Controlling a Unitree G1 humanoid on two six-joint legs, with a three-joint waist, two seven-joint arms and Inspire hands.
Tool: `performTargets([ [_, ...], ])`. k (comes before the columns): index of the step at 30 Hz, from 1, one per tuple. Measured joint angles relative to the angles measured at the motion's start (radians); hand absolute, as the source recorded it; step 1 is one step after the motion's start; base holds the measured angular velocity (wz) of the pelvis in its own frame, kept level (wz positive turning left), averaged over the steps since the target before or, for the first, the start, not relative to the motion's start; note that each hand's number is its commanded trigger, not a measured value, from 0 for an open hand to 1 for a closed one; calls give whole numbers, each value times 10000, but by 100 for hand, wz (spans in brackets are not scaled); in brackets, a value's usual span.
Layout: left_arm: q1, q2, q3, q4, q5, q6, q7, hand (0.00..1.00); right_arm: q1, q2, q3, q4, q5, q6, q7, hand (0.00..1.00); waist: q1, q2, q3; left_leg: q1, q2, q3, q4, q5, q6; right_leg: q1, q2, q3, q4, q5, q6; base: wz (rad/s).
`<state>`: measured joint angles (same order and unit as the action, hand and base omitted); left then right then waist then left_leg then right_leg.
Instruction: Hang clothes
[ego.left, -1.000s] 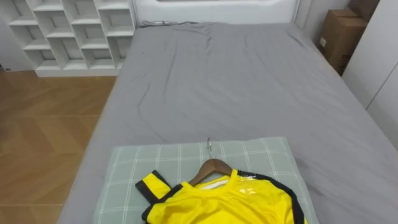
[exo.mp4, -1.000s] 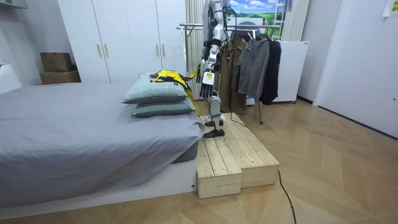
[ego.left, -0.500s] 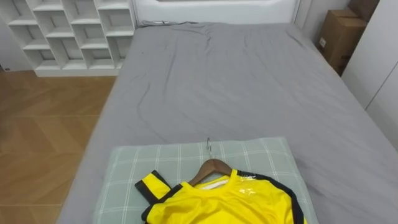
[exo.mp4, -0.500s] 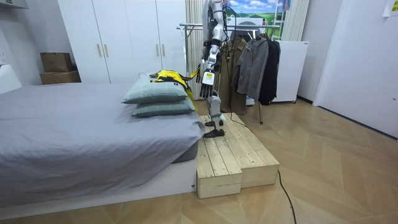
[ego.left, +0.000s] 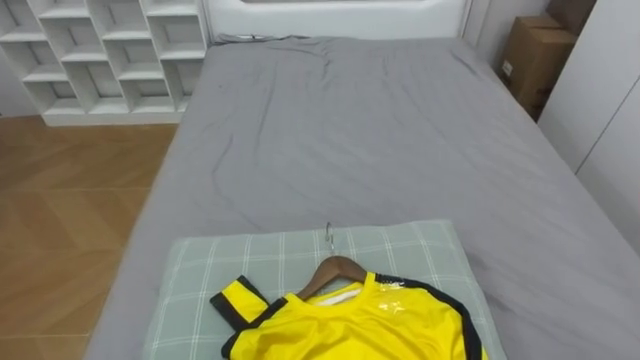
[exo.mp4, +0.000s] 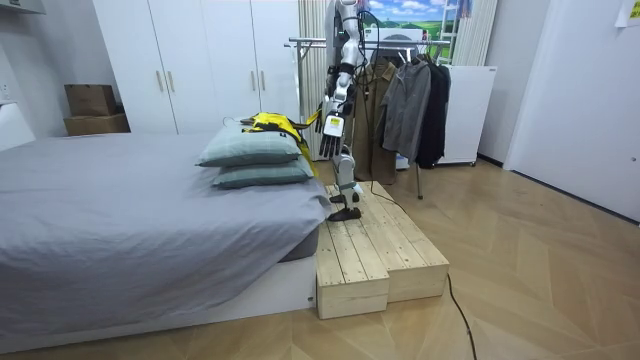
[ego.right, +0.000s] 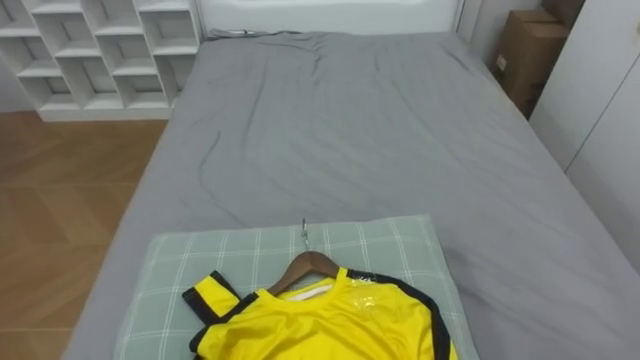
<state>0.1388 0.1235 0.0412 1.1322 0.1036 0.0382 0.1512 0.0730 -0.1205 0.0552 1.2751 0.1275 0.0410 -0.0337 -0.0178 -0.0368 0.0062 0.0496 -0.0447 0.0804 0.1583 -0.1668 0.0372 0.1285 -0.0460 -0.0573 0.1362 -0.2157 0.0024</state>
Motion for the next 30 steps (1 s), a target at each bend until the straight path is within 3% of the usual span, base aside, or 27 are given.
performTargets([
  [12, 221, -240, 39, 25, -337, -15, 1063, 0, 85, -14, -6, -92, 317, -1, -29, 0, -17, 60, -3, 71, 20, -52, 8, -12, 6, 3, 16, -34, 147, 3, -3, 0],
  [16, 216, -255, 429, 99, -320, -21, 1396, 0, 91, -14, -5, -87, 236, -1, -71, 0, -21, 92, -6, 136, 23, -26, 15, -30, 18, 73, 16, -19, 145, 3, -3, -2],
  [26, 366, -270, 807, -90, -322, -93, 3128, 0, 145, -30, 11, -126, 290, -2, -194, 0, 19, 166, -61, 148, 4, -57, 78, -36, 21, 154, 8, -23, 47, 2, -2, 0],
  [30, 521, -252, 1106, -338, -294, -341, 3951, 0, 258, -31, 1, -137, 228, 0, -197, 0, -16, 155, -98, 275, -32, -234, 78, -35, 22, 358, -17, -158, -15, 1, 1, 8],
])
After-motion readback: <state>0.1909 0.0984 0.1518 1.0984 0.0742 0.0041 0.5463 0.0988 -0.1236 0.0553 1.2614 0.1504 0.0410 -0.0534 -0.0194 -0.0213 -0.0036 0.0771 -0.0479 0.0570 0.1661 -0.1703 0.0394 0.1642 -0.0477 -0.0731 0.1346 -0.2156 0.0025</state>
